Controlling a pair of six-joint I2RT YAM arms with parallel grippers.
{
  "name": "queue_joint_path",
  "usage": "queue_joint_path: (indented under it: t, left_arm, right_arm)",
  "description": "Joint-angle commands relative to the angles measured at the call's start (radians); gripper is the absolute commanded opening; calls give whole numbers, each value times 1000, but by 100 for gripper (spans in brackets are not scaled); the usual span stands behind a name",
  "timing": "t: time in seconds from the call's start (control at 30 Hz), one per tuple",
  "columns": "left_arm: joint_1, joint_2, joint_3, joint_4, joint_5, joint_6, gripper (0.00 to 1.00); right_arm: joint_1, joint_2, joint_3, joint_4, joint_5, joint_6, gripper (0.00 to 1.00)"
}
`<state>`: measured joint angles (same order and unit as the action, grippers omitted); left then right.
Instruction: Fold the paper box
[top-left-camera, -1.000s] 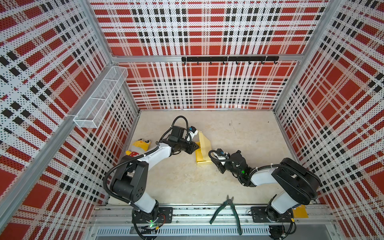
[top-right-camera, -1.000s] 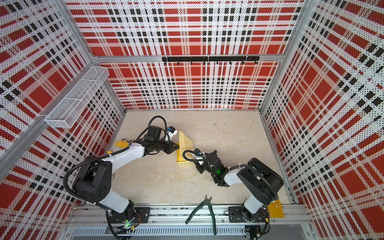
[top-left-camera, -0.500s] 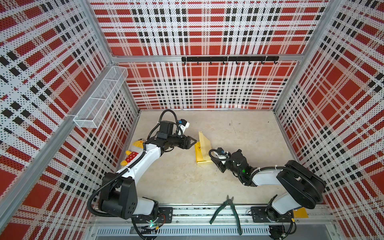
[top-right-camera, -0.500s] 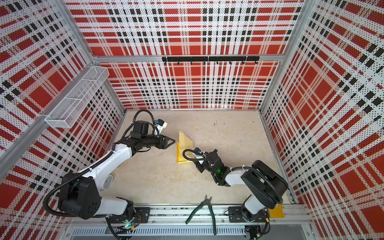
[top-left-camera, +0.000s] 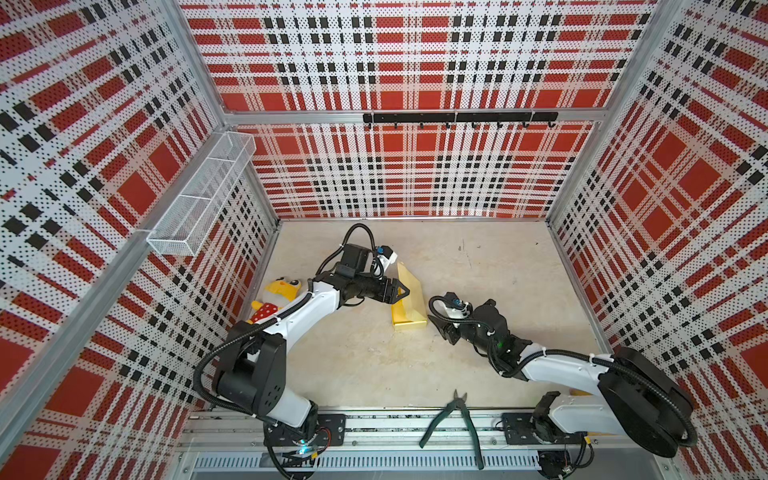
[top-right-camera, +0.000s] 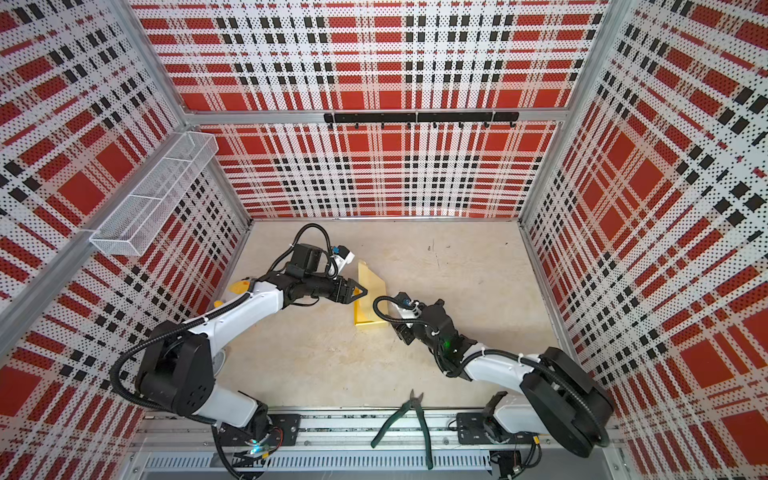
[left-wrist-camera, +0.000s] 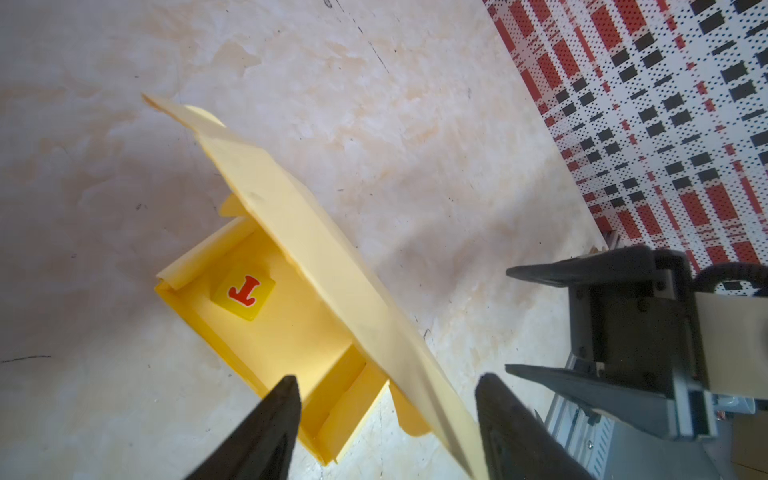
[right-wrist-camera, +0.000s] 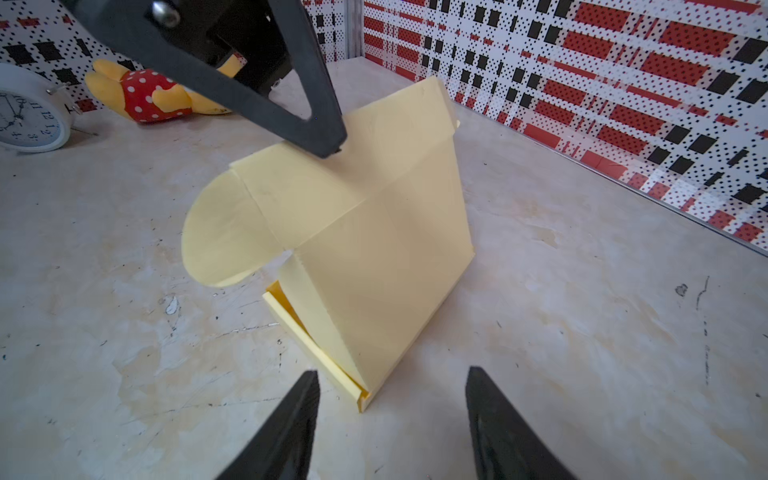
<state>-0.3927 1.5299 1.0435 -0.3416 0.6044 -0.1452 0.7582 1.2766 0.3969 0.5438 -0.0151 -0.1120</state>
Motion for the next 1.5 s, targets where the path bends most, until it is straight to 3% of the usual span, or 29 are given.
queue_joint_path:
  t: [0.0, 0.13, 0.5, 0.6, 0.83, 1.23, 1.47]
  left_arm:
    - [8, 0, 13, 3, -38, -15, 68]
    - [16, -11, -24, 25, -51, -23, 68]
    - [23, -28, -71, 25, -112, 17, 70]
    - [25, -29, -96, 41, -115, 15, 70]
    - [33, -39, -131, 57, -145, 25, 74]
    - [59, -67, -112, 42, -107, 44, 79]
    - [133, -113, -80, 9, -51, 65, 82]
  right_arm:
    - [5, -39, 18, -55, 44, 18, 64]
    - [5, -38, 97, -164, 116, 60, 69]
    - [13, 143, 364, -270, 97, 162, 74]
    - [15, 212, 451, -310, 83, 181, 69]
    - [16, 348, 569, -340, 0, 266, 46]
    - [18, 527, 644, -302, -74, 321, 39]
    - [17, 568, 646, -318, -71, 300, 39]
